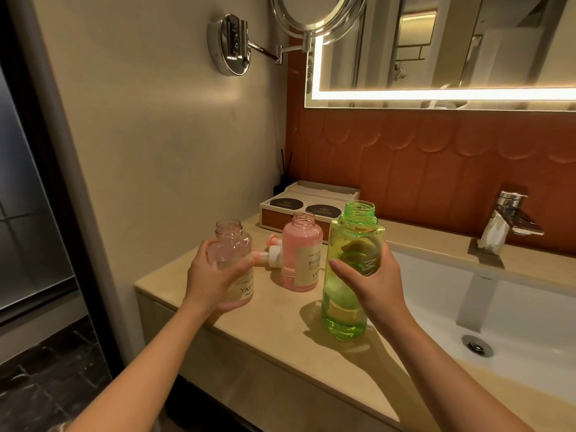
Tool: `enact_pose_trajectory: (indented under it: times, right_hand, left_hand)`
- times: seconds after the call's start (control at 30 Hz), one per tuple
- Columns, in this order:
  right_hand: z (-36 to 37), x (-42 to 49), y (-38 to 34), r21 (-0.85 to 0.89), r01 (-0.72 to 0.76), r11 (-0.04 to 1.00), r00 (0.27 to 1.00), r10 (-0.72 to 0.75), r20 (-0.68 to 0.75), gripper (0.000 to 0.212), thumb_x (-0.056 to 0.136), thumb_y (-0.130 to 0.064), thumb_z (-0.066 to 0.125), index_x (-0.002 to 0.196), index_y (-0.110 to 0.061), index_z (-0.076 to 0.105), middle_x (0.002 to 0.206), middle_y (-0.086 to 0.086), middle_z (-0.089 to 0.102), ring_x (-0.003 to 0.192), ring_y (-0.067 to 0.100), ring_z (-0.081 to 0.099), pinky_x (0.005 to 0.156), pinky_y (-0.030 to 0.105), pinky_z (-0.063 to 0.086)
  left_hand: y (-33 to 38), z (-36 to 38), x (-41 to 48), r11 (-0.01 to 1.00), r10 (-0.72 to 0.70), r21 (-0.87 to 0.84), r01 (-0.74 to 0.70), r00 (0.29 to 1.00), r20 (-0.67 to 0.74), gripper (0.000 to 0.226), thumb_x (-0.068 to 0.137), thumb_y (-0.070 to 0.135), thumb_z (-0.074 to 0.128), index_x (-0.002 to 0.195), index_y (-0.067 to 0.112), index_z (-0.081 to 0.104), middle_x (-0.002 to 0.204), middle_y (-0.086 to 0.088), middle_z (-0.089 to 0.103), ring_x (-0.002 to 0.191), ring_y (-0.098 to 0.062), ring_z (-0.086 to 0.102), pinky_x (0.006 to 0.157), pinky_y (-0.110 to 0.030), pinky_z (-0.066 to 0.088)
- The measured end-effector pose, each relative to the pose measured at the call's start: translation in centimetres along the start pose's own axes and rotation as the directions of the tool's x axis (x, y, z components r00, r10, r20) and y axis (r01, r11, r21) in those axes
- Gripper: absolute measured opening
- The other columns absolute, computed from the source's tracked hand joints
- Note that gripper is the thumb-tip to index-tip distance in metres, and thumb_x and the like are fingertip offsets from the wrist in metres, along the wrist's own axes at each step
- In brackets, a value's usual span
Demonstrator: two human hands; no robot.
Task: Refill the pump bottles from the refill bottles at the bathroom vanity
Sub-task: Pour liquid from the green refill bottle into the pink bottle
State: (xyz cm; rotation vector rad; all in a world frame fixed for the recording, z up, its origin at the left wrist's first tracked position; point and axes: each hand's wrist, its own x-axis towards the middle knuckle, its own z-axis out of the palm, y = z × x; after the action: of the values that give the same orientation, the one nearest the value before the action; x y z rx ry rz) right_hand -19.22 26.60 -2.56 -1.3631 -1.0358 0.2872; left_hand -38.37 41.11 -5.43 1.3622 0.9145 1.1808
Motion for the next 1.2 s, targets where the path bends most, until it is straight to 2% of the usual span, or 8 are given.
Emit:
enact_pose_trajectory:
  times: [0.07,0.17,0.3,0.5,0.6,0.77,0.97,1.2]
  right_hand:
    - [-0.3,-0.1,-0.2,0.005,-0.004,1.000,1.000,0.004,0.020,0.091,0.048,-0.051,0.080,0.127,-0.018,0.047,0.115,0.000,0.062,0.104,0.015,0.059,0.086,0.031,0.051]
    - [-1.1,-0.6,-0.6,0.014,0.001,1.000,0.999,-0.001,0.049,0.082,0.052,-0.048,0.082,0.122,-0.021,0.049,0.109,-0.006,0.062,0.100,0.010,0.060,0.080,0.025,0.050]
    - [-2.0,-1.2,-1.5,0.003,0.023,1.000,0.996,-0.023,0.083,0.071,0.051,-0.044,0.072,0.116,-0.026,0.049,0.104,-0.011,0.061,0.095,0.006,0.059,0.071,0.013,0.047]
    - [-4.0,-1.0,-2.9,-0.132,0.114,0.985,0.987,-0.097,0.132,0.070,0.051,-0.045,0.073,0.114,-0.026,0.050,0.097,-0.019,0.061,0.085,-0.008,0.060,0.066,0.006,0.047]
    - [-5.6,-0.1,-3.7,-0.267,0.189,0.945,0.972,-0.142,0.186,0.076,0.052,-0.049,0.073,0.120,-0.028,0.047,0.097,-0.022,0.058,0.087,-0.008,0.058,0.069,0.005,0.045]
    - [-8.2,1.4,-4.4,-0.471,0.301,0.829,0.941,-0.179,0.287,0.080,0.055,-0.048,0.077,0.125,-0.028,0.044,0.097,-0.028,0.051,0.091,-0.011,0.051,0.072,0.002,0.040]
    - [-10.2,2.3,-4.4,-0.513,0.340,0.788,0.920,-0.168,0.354,0.075,0.059,-0.037,0.083,0.121,-0.038,0.041,0.107,-0.022,0.056,0.100,-0.002,0.055,0.083,0.015,0.046]
    - [-11.5,2.9,-3.7,-0.604,0.389,0.696,0.903,-0.159,0.398,0.087,0.057,-0.045,0.083,0.133,-0.025,0.045,0.116,-0.007,0.060,0.105,0.010,0.056,0.091,0.038,0.049]
  left_hand:
    - [0.1,0.2,-1.1,0.997,-0.017,-0.072,0.020,0.999,0.038,0.057,0.069,0.007,0.078,0.111,0.032,0.049,0.119,0.004,0.048,0.109,-0.028,0.046,0.050,-0.044,0.057]
    - [-0.3,0.7,-2.2,0.993,0.002,-0.118,0.006,0.997,0.072,0.058,0.065,0.003,0.080,0.100,0.039,0.053,0.110,0.013,0.053,0.107,-0.028,0.049,0.067,-0.062,0.053]
    - [-0.4,2.1,-3.6,0.994,0.082,-0.074,-0.075,0.992,0.100,0.059,0.059,0.011,0.087,0.096,0.045,0.055,0.103,0.022,0.058,0.105,-0.019,0.054,0.084,-0.061,0.049]
    - [-0.5,5.3,-5.0,0.994,0.062,-0.097,-0.044,0.979,0.194,0.084,0.036,0.045,0.092,0.111,0.046,0.054,0.135,0.018,0.048,0.123,-0.024,0.047,0.087,-0.059,0.049]
    - [-0.5,7.0,-5.6,0.989,0.109,-0.122,-0.080,0.960,0.257,0.073,0.047,0.031,0.089,0.111,0.040,0.056,0.107,0.042,0.056,0.109,-0.012,0.053,0.087,-0.059,0.049]
    - [-0.4,9.5,-6.6,0.985,0.173,-0.048,-0.167,0.938,0.299,0.086,0.043,0.047,0.082,0.121,0.029,0.052,0.115,0.005,0.065,0.111,-0.016,0.059,0.097,-0.050,0.047]
    - [-0.3,11.0,-7.4,0.987,0.162,-0.071,-0.147,0.921,0.353,0.090,0.045,0.040,0.086,0.126,0.026,0.049,0.118,0.005,0.062,0.114,-0.014,0.057,0.099,-0.047,0.046]
    - [-0.8,12.8,-8.0,0.985,0.173,-0.065,-0.160,0.901,0.397,0.061,0.064,0.007,0.083,0.105,0.038,0.049,0.107,0.018,0.061,0.103,0.002,0.057,0.082,-0.019,0.046]
